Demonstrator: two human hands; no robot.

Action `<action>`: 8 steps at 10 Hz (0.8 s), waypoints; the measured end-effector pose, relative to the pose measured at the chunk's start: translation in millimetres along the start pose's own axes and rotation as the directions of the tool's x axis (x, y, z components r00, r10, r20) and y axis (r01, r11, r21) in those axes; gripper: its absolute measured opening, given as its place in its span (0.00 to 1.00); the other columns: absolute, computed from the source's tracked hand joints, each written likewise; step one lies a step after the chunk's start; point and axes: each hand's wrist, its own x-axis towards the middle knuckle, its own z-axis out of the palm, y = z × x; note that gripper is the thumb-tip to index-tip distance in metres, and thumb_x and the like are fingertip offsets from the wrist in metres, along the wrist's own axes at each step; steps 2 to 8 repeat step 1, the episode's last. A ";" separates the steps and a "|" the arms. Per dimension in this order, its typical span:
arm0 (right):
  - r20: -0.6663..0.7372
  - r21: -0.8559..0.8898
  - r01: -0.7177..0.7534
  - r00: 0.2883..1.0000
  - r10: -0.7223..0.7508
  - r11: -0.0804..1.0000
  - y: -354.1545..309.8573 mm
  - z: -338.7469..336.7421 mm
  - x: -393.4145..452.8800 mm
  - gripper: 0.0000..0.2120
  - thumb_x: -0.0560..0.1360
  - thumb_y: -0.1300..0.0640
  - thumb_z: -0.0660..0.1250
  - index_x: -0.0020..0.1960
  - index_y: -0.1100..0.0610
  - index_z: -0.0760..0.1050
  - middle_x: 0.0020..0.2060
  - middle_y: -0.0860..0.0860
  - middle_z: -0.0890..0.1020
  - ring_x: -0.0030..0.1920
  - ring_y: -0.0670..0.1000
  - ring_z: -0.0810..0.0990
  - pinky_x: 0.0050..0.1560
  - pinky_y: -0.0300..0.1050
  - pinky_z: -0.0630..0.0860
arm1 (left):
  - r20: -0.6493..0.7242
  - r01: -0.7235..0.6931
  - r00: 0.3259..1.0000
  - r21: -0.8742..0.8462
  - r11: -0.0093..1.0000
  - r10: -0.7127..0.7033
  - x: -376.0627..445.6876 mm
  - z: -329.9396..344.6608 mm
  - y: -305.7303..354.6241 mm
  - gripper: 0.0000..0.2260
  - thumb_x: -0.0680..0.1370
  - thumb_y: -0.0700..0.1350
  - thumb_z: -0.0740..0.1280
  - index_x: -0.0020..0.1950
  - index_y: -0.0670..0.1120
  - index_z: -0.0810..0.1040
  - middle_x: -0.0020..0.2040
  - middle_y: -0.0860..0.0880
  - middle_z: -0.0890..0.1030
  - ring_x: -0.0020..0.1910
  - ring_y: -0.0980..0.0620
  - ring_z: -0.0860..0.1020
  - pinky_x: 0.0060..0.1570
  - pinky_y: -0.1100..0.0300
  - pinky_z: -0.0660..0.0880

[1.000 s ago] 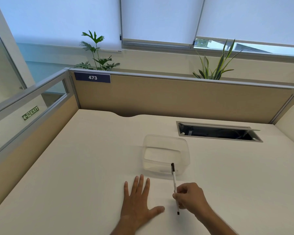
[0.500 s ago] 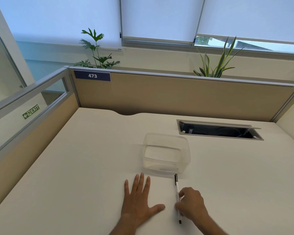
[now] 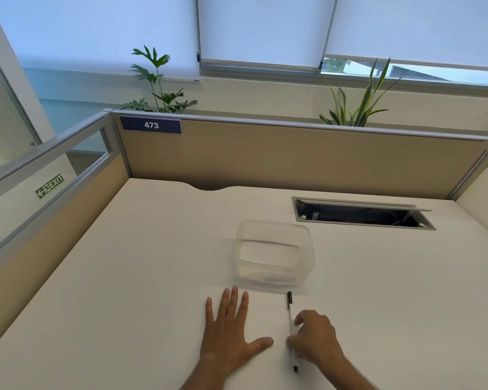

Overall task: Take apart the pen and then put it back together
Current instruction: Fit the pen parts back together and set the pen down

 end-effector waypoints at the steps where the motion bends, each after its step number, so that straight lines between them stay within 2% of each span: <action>1: -0.006 0.003 0.008 1.000 -0.007 1.000 2.3 -1.9 2.6 0.19 0.63 0.54 0.70 0.53 0.52 0.76 0.44 0.50 0.85 0.46 0.51 0.84 0.47 0.41 0.78 | -0.048 -0.001 0.999 0.008 1.000 0.001 0.7 0.9 1.1 0.48 0.66 0.80 0.52 0.71 0.46 0.72 0.72 0.42 0.71 0.72 0.48 0.58 0.64 0.35 0.54; 8: -0.006 0.003 0.008 1.000 -0.007 1.000 2.3 -1.9 2.6 0.19 0.63 0.54 0.70 0.53 0.52 0.76 0.44 0.50 0.85 0.46 0.51 0.84 0.47 0.41 0.78 | -0.048 -0.001 0.999 0.008 1.000 0.001 0.7 0.9 1.1 0.48 0.66 0.80 0.52 0.71 0.46 0.72 0.72 0.42 0.71 0.72 0.48 0.58 0.64 0.35 0.54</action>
